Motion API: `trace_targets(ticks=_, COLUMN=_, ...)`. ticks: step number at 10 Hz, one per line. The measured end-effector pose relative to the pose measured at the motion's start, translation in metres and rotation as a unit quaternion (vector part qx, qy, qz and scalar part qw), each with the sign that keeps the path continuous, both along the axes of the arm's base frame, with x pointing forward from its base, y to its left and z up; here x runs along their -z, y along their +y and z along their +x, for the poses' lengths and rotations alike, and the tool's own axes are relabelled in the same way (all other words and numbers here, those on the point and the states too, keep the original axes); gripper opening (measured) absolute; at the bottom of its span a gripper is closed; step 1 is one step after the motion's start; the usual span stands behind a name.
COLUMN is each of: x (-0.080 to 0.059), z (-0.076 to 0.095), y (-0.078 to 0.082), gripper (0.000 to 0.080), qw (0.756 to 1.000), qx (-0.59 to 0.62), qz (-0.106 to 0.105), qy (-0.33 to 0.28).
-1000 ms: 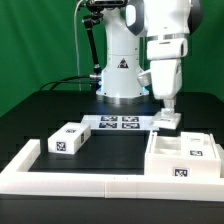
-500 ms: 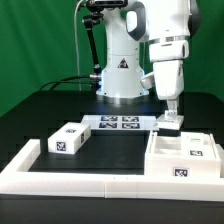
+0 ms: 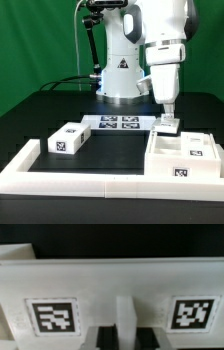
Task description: Assemble cabinet
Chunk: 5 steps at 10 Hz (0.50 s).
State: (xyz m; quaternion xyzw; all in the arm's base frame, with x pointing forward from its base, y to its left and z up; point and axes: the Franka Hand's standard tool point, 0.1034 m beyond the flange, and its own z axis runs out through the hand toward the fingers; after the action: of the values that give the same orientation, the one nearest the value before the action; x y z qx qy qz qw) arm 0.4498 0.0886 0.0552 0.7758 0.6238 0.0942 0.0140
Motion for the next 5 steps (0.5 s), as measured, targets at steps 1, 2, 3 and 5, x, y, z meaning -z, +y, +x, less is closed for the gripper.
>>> trace_targets(ticks=1, x=0.0016, z=0.0064, y=-0.0017, gripper=0.0068, qw=1.0, qx=-0.007, qz=-0.003, qy=0.004)
trace_targets(ticks=2, x=0.0022, z=0.0136, y=-0.0037, gripper=0.0068, qw=1.0, qx=-0.011, qz=-0.005, qy=0.006)
trace_targets(ticks=3, x=0.0022, z=0.0127, y=-0.0028, gripper=0.0068, qw=1.0, qx=-0.01, qz=-0.003, qy=0.004)
trace_targets(ticks=5, x=0.0028, z=0.0118, y=-0.0029, gripper=0.0068, qw=1.0, qx=-0.01, qz=-0.003, qy=0.005)
